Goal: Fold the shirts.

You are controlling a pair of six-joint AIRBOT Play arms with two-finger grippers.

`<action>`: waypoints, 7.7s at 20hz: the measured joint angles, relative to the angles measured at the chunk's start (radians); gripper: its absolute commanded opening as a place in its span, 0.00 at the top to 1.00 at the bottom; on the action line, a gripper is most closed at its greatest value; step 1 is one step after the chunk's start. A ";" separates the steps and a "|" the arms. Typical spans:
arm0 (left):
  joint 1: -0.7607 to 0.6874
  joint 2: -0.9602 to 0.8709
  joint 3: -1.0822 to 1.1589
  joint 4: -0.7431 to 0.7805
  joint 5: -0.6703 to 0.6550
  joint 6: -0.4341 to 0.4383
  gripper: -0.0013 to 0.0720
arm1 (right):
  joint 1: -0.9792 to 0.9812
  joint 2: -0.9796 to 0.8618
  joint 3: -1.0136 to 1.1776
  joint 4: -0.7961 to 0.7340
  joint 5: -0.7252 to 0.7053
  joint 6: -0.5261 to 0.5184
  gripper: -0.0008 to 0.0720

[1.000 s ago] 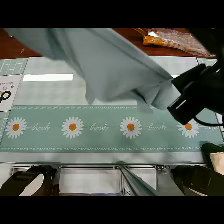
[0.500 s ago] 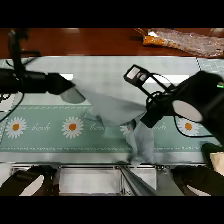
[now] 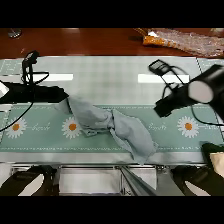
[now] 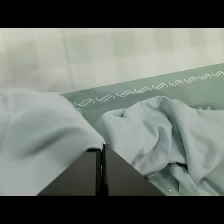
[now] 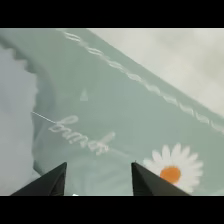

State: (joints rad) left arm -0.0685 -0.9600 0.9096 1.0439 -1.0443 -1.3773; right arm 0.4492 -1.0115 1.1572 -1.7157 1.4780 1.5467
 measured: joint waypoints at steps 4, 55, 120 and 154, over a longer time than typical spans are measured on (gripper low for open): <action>0.000 -0.044 -0.006 0.008 0.017 0.011 0.96 | -0.267 0.123 -0.223 0.313 0.005 -0.003 0.31; 0.117 0.180 0.331 0.044 -0.724 -0.113 0.96 | -0.249 0.192 -0.110 0.263 0.189 0.013 0.97; 0.200 -0.342 -0.399 -0.265 -0.040 0.269 0.96 | -0.720 0.028 -0.361 0.377 -0.214 -0.166 0.26; 0.195 -0.267 -0.399 -0.278 -0.147 0.253 0.96 | -0.719 0.003 -0.513 0.654 -0.308 -0.230 0.45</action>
State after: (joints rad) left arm 0.1268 -1.2270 0.5110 0.7662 -1.1915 -1.1244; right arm -0.2703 -1.0088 0.6445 -1.0618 1.1698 1.3163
